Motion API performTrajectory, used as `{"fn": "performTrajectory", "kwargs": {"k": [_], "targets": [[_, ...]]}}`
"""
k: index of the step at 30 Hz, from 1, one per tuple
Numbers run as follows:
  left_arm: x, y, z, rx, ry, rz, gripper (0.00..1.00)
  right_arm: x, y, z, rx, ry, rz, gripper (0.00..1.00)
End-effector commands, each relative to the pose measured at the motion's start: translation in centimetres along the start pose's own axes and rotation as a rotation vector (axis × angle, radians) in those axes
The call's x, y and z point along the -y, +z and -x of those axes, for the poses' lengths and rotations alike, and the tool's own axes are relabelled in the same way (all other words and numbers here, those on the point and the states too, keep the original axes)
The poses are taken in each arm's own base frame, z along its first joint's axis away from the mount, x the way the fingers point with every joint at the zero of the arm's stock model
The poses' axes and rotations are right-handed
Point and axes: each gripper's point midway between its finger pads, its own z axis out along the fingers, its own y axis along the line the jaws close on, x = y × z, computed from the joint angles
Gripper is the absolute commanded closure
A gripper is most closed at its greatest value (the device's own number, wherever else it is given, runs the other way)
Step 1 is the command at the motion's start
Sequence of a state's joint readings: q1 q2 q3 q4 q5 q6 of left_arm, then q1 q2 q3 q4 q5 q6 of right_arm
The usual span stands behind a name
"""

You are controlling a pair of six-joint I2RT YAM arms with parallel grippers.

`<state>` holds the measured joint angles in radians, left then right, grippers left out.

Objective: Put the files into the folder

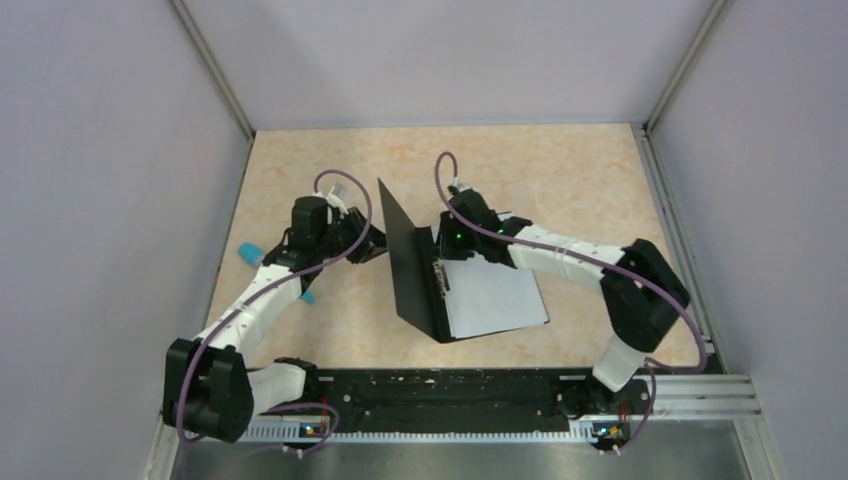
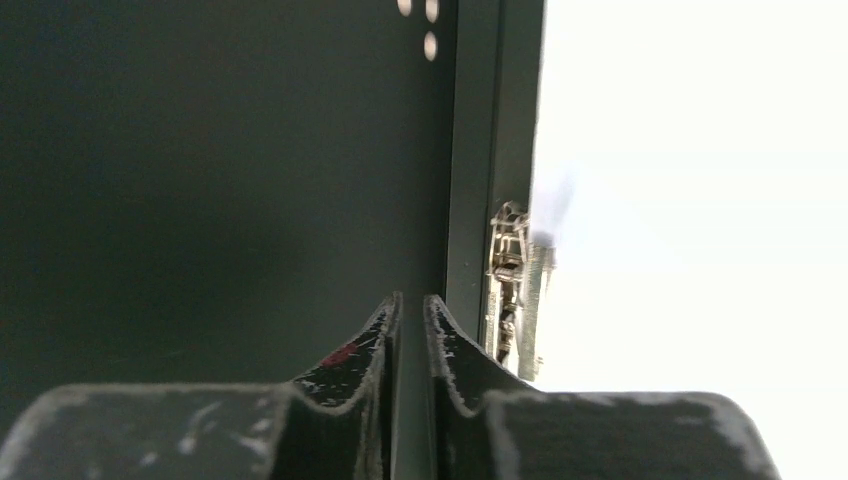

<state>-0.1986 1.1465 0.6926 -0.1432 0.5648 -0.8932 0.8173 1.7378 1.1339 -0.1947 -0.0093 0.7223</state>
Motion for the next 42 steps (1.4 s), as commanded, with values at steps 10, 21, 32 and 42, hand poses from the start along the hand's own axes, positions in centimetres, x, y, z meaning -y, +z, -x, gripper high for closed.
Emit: {"fn": "performTrajectory", "kwargs": {"k": [10, 21, 32, 42], "targets": [[8.5, 6.3, -2.6, -0.094, 0.135, -0.106, 0.75, 6.0, -15.4, 11.8, 0.367, 0.026, -0.078, 0.46], [7.9, 10.8, -5.8, -0.184, 0.13, -0.05, 0.75, 8.0, -20.3, 13.0, 0.464, 0.007, -0.156, 0.38], [4.6, 13.9, -8.6, -0.25, 0.13, 0.017, 0.75, 12.5, -20.1, 10.8, 0.454, -0.011, -0.335, 0.35], [-0.4, 14.8, -10.5, -0.287, 0.148, 0.128, 0.75, 16.1, -15.2, 4.7, 0.328, 0.066, -0.335, 0.28]]}}
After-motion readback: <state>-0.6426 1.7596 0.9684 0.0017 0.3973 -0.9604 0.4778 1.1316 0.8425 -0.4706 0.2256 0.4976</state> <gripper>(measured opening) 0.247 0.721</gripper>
